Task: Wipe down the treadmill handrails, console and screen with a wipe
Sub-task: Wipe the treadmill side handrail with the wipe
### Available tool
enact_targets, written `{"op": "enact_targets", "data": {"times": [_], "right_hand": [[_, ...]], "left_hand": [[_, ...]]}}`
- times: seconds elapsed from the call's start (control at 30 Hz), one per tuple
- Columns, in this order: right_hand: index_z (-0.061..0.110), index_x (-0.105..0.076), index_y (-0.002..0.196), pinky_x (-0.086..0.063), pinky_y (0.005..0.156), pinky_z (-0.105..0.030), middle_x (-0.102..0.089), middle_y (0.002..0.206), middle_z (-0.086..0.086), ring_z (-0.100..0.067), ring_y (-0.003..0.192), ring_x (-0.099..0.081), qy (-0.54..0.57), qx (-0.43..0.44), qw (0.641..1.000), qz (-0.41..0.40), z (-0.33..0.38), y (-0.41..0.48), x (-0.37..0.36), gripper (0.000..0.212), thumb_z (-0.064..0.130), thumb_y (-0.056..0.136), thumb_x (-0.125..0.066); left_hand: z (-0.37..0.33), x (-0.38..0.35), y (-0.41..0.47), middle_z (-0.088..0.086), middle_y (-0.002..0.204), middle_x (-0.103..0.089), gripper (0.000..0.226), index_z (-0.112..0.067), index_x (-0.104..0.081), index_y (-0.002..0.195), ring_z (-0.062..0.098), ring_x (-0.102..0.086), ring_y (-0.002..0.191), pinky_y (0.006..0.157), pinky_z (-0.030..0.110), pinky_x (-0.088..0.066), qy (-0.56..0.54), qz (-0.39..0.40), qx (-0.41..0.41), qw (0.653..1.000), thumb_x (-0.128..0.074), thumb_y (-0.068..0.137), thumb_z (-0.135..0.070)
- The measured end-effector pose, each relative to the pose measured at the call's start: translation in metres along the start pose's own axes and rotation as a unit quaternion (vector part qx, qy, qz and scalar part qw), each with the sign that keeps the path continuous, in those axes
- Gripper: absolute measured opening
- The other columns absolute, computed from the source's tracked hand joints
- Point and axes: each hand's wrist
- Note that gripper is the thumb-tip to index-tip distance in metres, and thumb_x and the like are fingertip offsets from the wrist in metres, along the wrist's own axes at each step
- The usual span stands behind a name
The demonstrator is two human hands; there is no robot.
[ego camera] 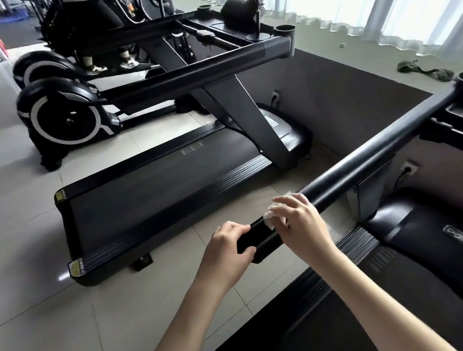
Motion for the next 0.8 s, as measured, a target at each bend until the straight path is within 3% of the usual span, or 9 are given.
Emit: {"op": "enact_targets", "data": {"times": [0.17,0.3,0.47,0.63,0.8], "right_hand": [[0.011,-0.076,0.080,-0.047,0.085,-0.028,-0.073,0.090,-0.002,-0.023,0.091,-0.061,0.023,0.075,0.997,0.025,-0.013,-0.010,-0.008,0.012,0.004,0.076,-0.068],[0.009,-0.074,0.076,-0.054,0.077,-0.037,-0.072,0.083,-0.001,-0.026,0.087,-0.062,-0.001,0.015,1.000,0.007,-0.024,0.004,-0.006,0.009,0.005,0.078,-0.066],[0.010,-0.075,0.085,-0.044,0.091,-0.033,-0.072,0.093,0.000,-0.024,0.094,-0.062,0.027,0.107,0.994,0.029,-0.029,-0.007,-0.007,0.022,0.016,0.087,-0.054],[0.010,-0.072,0.082,-0.035,0.103,-0.036,-0.071,0.090,-0.002,-0.025,0.091,-0.065,-0.008,0.038,0.999,-0.011,-0.040,0.004,-0.004,0.025,0.016,0.088,-0.048],[0.007,-0.074,0.095,-0.042,0.102,-0.041,-0.072,0.105,-0.006,-0.025,0.102,-0.065,0.032,0.118,0.992,0.020,-0.051,-0.009,-0.008,0.029,0.016,0.090,-0.048]], "left_hand": [[-0.010,-0.003,0.000,-0.004,0.114,-0.059,0.040,-0.017,-0.062,0.123,0.011,-0.051,0.108,0.083,0.013,-0.034,0.034,-0.030,0.023,0.999,-0.070,0.084,-0.020],[-0.019,-0.005,0.004,-0.007,0.109,-0.057,0.037,-0.021,-0.063,0.117,0.011,-0.051,0.106,0.078,0.013,-0.032,0.054,-0.035,0.054,0.996,-0.069,0.081,-0.019],[-0.027,-0.009,0.006,-0.005,0.112,-0.056,0.039,-0.024,-0.063,0.122,0.012,-0.050,0.108,0.084,0.018,-0.038,0.072,-0.027,0.075,0.994,-0.067,0.083,-0.018],[-0.033,-0.017,0.009,-0.003,0.114,-0.057,0.036,-0.014,-0.063,0.119,0.013,-0.048,0.110,0.085,0.016,-0.033,0.093,-0.052,0.087,0.990,-0.069,0.085,-0.024],[-0.039,-0.020,0.015,-0.002,0.109,-0.057,0.028,-0.012,-0.062,0.108,0.016,-0.048,0.106,0.077,0.018,-0.030,0.131,-0.051,0.103,0.985,-0.068,0.084,-0.024]]}}
Point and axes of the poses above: each hand's wrist, its own y-axis towards the middle knuckle, its own x-axis out of the back of the hand, z = x × y
